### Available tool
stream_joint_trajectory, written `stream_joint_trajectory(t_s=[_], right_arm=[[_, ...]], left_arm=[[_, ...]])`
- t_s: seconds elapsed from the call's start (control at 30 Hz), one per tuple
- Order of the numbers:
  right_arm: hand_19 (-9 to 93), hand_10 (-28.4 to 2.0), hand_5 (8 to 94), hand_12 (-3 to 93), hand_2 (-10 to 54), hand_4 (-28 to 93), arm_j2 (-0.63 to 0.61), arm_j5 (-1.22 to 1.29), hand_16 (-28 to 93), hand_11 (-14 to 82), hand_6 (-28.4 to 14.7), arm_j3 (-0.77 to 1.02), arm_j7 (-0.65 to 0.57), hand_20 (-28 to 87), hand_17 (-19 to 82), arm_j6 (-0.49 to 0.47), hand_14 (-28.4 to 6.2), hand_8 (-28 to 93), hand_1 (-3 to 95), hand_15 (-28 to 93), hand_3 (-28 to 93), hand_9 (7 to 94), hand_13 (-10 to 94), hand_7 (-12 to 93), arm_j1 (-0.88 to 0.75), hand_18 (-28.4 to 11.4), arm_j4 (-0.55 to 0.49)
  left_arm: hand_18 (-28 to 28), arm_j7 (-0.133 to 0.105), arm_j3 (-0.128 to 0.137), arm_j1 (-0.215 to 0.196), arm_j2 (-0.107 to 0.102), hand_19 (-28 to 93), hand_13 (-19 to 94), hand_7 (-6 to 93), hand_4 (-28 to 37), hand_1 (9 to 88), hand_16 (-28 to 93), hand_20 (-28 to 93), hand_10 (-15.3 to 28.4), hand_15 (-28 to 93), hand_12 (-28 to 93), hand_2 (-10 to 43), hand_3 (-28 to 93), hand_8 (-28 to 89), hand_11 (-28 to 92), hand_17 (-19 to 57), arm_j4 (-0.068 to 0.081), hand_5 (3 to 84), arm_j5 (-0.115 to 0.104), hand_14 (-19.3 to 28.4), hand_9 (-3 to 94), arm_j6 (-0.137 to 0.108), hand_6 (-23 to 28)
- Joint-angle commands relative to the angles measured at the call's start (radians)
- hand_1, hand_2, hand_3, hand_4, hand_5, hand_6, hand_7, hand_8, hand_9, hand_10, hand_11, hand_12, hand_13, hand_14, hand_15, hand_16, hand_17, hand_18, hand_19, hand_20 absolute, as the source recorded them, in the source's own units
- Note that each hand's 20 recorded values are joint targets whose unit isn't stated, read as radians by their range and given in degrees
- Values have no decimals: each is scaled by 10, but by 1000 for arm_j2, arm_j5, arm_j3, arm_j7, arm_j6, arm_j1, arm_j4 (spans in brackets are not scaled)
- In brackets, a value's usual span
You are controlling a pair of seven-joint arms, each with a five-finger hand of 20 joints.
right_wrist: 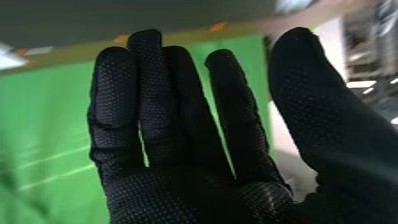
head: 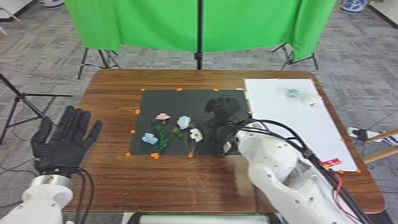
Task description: Arrange flowers
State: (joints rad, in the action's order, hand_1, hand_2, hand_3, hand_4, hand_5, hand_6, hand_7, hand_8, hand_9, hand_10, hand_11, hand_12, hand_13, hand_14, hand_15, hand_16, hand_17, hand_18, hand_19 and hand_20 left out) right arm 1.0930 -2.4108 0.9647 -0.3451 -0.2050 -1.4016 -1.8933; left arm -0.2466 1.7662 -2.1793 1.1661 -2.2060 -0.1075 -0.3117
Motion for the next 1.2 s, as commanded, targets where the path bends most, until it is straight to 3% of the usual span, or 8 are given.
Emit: stream_joint_trajectory(t_s=[0.03,0.27,0.37,0.57,0.67,0.87,0.97,1.2], right_arm=[[729,-211,519,155,-95,-258,-96,-38,142,130,-75,158,-54,262,237,157,-192,-99,374,403,782,482,406,136,104,-236,179],[626,-203,413,124,-95,-277,-183,-31,109,100,-75,282,-166,208,153,120,-204,-114,394,316,813,317,237,161,132,-220,304],[601,-181,353,107,-95,-281,-186,-39,113,95,-45,333,-174,192,157,-35,-201,-128,451,286,781,275,225,170,125,-243,324],[394,-122,264,124,-95,-36,-159,-40,309,-18,7,381,-181,290,191,-176,-160,-53,879,14,-234,222,221,4,108,-205,363],[448,-139,241,115,-95,-131,-126,-104,287,-6,-8,375,-132,263,176,-229,-181,-83,888,32,-82,205,205,63,127,-234,417],[637,-134,285,51,-95,522,-99,-136,151,102,4,344,-118,264,229,-247,-174,-155,875,257,-281,223,271,169,160,-247,480],[750,-114,354,78,-95,-121,-101,-157,163,109,18,331,-99,341,300,-195,-136,-152,635,392,523,359,445,166,157,-231,498],[832,-94,743,365,-95,-282,-137,-160,452,77,18,290,-132,418,357,64,-59,-1,673,410,565,833,688,229,113,-192,496]], left_arm=[[137,-5,-3,-31,2,313,317,194,-282,278,-53,171,136,418,120,130,756,-116,252,-28,6,462,83,138,414,36,76],[139,-17,0,-50,6,312,304,176,-282,279,-54,169,142,415,121,130,753,-108,238,-34,3,451,102,146,400,55,78],[139,-14,4,-57,6,314,304,177,-282,287,-53,169,143,414,124,132,746,-105,238,-35,-20,456,127,147,403,-32,79],[139,-32,5,-68,1,323,307,185,-277,304,-55,172,145,427,124,128,744,-108,246,-36,-21,465,117,147,410,-32,82],[139,-35,3,-70,1,325,307,181,-276,305,-58,171,144,428,124,128,743,-109,248,-36,-25,456,121,147,411,-49,86],[138,-32,-9,-65,-2,328,305,184,-276,306,-61,169,144,433,122,131,746,-107,252,-37,-20,449,160,147,409,-34,86],[139,-34,-13,-64,-1,329,307,185,-277,306,-61,169,146,436,122,133,744,-108,254,-38,-20,455,160,149,410,-41,87],[139,-32,-13,-64,1,331,308,182,-278,304,-64,169,148,441,121,139,743,-108,256,-38,-17,466,151,152,412,-45,88]])
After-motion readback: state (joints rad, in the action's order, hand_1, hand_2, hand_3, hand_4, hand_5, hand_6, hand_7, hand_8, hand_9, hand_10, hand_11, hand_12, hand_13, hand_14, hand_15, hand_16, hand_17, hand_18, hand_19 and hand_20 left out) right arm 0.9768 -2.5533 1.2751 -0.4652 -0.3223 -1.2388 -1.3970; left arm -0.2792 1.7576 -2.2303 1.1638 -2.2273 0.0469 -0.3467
